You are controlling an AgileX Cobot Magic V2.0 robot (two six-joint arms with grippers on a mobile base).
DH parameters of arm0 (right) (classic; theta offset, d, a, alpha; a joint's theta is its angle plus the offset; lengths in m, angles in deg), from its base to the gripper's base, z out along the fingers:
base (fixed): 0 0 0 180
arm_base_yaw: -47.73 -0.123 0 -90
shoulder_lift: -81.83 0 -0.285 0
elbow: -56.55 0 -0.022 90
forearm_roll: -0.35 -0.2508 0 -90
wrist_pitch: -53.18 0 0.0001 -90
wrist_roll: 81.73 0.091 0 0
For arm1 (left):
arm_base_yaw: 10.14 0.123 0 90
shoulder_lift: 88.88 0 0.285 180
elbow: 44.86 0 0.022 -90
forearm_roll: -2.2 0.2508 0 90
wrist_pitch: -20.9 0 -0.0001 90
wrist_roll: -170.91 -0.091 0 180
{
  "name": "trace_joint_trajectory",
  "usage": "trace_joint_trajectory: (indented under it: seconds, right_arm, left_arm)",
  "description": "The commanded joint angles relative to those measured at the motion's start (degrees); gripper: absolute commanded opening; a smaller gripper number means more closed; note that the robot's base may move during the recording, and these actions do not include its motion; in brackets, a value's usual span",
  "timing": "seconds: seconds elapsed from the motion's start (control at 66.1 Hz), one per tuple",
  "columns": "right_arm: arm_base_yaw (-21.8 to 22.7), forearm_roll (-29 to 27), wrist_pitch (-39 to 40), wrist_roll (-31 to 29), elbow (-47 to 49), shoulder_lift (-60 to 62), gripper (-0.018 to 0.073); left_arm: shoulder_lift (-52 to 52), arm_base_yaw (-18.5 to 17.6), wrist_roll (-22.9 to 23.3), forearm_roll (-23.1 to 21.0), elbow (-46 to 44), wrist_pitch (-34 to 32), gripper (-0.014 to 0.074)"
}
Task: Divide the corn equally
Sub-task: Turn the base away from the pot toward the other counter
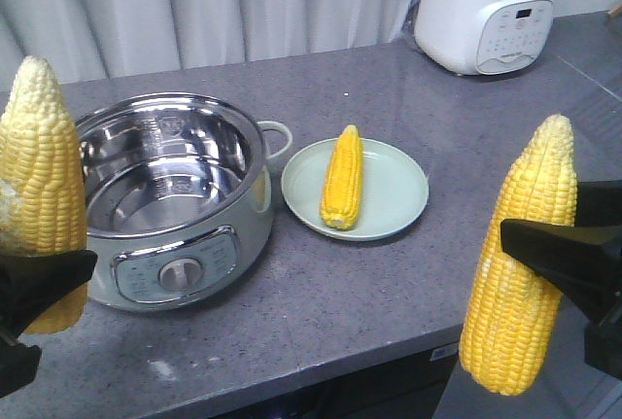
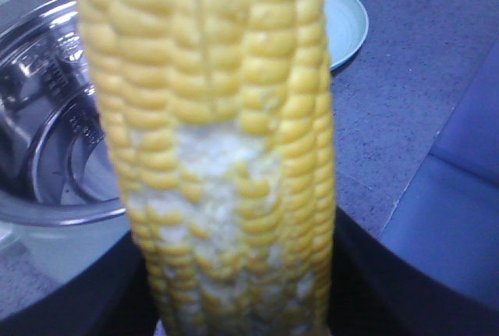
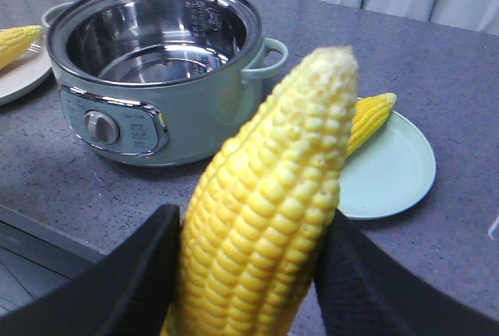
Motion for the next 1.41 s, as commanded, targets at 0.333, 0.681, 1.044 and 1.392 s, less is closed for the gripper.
trace_joint_trajectory:
  seconds: [0.333,0.681,1.044,1.392]
  right_arm:
    - [0.2,-2.0,3.3,-0.4,1.5,0.2,0.0204]
    - [0.2,-2.0,3.3,-0.4,1.5,0.2,0.0204]
    - [0.2,-2.0,3.3,-0.4,1.5,0.2,0.0204]
    - [0.2,-2.0,3.3,-0.4,1.5,0.2,0.0204]
  left_arm:
    - [0.3,-0.1,0.0,-0.6,-1.4,-3.6,0.0303]
    - [0.3,-0.1,0.0,-0.6,-1.4,-3.6,0.0303]
    - [0.3,-0.1,0.0,-0.6,-1.4,-3.6,0.0303]
    - [0.3,-0.1,0.0,-0.6,-1.4,-3.6,0.0303]
